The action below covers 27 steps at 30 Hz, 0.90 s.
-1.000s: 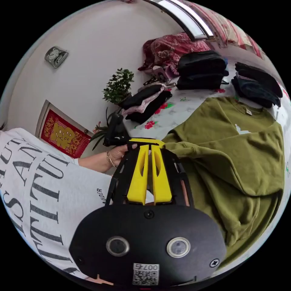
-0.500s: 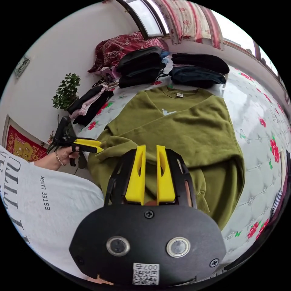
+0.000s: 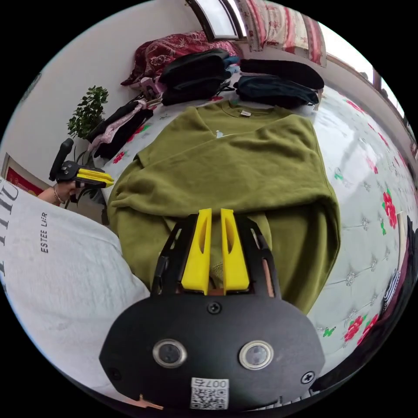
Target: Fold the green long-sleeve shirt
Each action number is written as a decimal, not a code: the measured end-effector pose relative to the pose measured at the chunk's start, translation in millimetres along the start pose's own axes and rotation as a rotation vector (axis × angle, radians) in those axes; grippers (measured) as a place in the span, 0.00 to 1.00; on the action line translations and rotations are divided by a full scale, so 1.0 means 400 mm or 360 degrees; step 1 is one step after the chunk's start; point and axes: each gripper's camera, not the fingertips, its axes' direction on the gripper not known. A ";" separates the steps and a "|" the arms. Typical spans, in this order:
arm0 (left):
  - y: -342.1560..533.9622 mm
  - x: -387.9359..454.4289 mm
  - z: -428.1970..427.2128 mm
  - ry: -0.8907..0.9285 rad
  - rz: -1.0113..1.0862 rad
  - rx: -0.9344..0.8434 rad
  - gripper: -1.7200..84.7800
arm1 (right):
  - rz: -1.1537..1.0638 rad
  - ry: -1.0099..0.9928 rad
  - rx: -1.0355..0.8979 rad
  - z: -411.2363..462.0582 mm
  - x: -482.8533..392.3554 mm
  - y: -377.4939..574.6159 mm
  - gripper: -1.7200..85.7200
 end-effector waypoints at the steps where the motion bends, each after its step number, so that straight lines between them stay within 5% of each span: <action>1: -0.012 -0.006 -0.018 0.0071 -0.0077 0.0109 0.09 | 0.0024 0.0017 0.0008 -0.004 0.014 -0.009 0.05; 4: -0.073 0.007 -0.006 0.0194 -0.0201 0.0296 0.10 | 0.0133 0.0121 -0.0073 0.046 0.084 -0.041 0.05; 8: -0.198 0.066 0.157 0.0164 -0.0114 -0.0042 0.10 | 0.0235 0.0155 -0.0192 0.140 0.149 -0.030 0.04; 12: -0.201 0.068 0.135 0.0126 -0.0003 0.0019 0.10 | 0.0490 0.0000 -0.0137 0.074 0.233 -0.015 0.05; 17: -0.015 -0.042 0.013 0.0199 -0.0285 0.0255 0.09 | 0.0690 0.0060 0.0107 -0.122 0.315 0.158 0.07; 22: 0.243 -0.170 -0.008 0.0225 -0.0717 0.0157 0.12 | 0.0945 0.0152 -0.0100 -0.220 0.393 0.399 0.10; 27: 0.306 -0.181 0.073 0.0388 -0.0612 -0.0114 0.19 | 0.1099 0.0030 -0.0373 -0.186 0.415 0.548 0.12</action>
